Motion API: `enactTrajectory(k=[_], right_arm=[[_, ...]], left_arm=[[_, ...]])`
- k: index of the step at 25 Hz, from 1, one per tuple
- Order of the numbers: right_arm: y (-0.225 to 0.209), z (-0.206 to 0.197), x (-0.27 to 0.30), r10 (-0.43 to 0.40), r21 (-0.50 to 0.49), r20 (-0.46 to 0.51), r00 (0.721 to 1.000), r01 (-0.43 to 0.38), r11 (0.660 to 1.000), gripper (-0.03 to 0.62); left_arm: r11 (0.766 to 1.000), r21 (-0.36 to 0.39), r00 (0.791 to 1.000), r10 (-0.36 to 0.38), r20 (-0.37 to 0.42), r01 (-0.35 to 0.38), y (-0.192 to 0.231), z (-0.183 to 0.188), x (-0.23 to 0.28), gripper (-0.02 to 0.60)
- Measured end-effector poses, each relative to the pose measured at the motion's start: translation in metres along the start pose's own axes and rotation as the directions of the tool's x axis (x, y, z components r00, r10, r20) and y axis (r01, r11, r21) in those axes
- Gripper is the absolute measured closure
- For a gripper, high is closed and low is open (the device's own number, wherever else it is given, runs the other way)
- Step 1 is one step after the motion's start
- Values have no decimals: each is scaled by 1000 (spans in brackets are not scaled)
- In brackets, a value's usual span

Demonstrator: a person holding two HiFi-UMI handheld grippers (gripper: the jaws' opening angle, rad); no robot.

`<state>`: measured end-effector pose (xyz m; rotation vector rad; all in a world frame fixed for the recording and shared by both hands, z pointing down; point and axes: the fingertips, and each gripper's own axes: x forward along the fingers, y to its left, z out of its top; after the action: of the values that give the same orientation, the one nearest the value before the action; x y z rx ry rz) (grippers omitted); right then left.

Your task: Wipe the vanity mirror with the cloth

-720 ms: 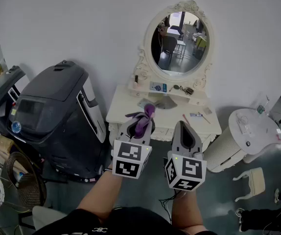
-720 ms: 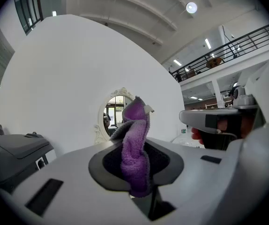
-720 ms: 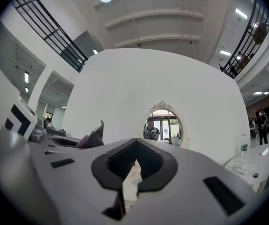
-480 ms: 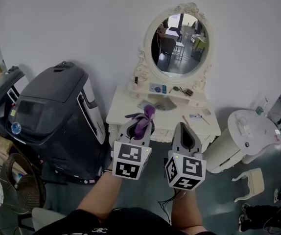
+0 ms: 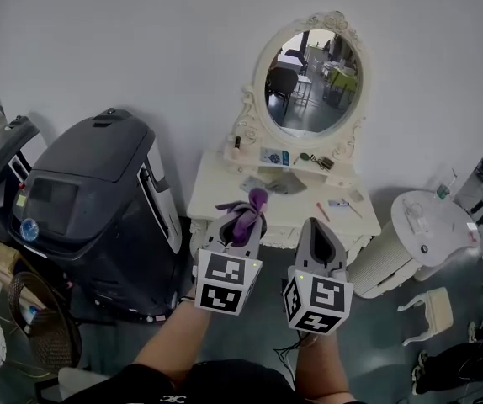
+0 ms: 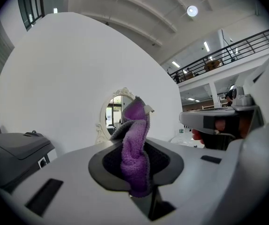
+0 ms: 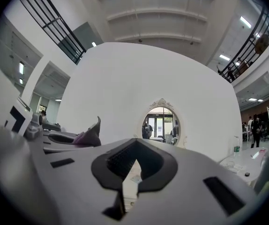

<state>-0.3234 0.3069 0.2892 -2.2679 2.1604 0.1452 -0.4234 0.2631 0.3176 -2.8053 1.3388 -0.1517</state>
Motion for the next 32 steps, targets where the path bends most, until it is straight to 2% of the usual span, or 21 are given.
enactTrajectory(k=[6, 14, 23, 28, 32], right_arm=[[5, -25, -2, -48, -21, -44, 998, 48, 999, 591], [-48, -45, 38, -88, 24, -62, 994, 90, 996, 589], [-141, -38, 133, -23, 56, -32, 999, 25, 998, 590], [-183, -52, 179, 29, 67, -53, 998, -25, 997, 589], [-201, -60, 207, 71, 83, -65, 995, -65, 994, 590]], left_arm=[[997, -19, 996, -72, -55, 71, -2, -34, 11, 511], [995, 7, 991, -102, -84, 103, -16, -39, 80, 511], [998, 49, 998, -42, -56, 45, -36, -3, 204, 511], [998, 57, 998, -3, -68, 7, -48, 0, 265, 511], [998, 51, 996, 39, -80, -34, -48, -2, 293, 511]])
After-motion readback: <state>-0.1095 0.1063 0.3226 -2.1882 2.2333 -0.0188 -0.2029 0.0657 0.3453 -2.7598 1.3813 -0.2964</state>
